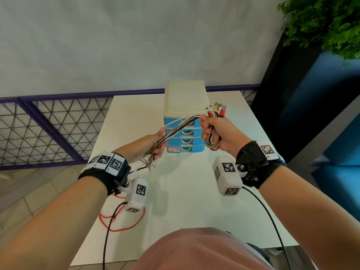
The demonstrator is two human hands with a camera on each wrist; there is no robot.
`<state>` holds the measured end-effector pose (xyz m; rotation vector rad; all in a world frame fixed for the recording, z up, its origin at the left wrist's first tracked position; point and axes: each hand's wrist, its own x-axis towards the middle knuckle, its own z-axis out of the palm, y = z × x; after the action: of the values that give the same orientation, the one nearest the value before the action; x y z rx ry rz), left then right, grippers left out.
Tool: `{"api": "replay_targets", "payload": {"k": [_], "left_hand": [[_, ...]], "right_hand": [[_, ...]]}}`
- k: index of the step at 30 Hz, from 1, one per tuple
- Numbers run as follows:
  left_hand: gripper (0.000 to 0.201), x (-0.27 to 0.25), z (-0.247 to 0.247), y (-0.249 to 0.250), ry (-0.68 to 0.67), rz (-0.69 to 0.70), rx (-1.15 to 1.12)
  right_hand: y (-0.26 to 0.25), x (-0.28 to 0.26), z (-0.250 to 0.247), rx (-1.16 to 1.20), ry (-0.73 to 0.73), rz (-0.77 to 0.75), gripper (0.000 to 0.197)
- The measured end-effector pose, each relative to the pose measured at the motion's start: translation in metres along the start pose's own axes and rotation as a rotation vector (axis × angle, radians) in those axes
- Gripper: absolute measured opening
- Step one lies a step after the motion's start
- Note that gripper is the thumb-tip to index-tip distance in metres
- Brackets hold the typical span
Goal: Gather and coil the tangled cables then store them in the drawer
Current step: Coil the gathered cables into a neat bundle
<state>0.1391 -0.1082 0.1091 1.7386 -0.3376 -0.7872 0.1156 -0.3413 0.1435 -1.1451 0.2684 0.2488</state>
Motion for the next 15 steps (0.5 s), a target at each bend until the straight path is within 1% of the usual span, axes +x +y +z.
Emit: {"api": "replay_targets", "payload": {"k": [3,5,6,8,10,12,15], "left_hand": [[0.067,-0.001,-0.002,-0.007,-0.051,-0.020,0.192],[0.066,0.000,-0.003,-0.015,-0.069,-0.036,0.315],[0.060,0.000,-0.002,-0.020,-0.065,-0.037,0.361],[0.041,0.000,-0.001,-0.033,-0.019,-0.031,0.438],[0.028,0.001,-0.005,-0.044,0.006,-0.050,0.581],[0.023,0.002,-0.009,-0.050,0.018,-0.079,0.724],[0.016,0.001,-0.016,-0.052,0.045,-0.130,0.860]], "right_hand": [[-0.003,-0.001,-0.003,0.000,0.016,0.008,0.019],[-0.006,-0.001,-0.003,-0.003,0.021,-0.003,0.019],[-0.007,0.000,-0.003,0.002,0.024,-0.008,0.019],[-0.010,0.000,-0.003,0.001,0.027,-0.007,0.019],[-0.011,0.001,-0.002,-0.019,0.026,-0.001,0.018],[-0.010,0.001,0.001,-0.043,0.020,0.000,0.017],[-0.011,0.001,0.004,-0.073,0.012,0.000,0.018]]}}
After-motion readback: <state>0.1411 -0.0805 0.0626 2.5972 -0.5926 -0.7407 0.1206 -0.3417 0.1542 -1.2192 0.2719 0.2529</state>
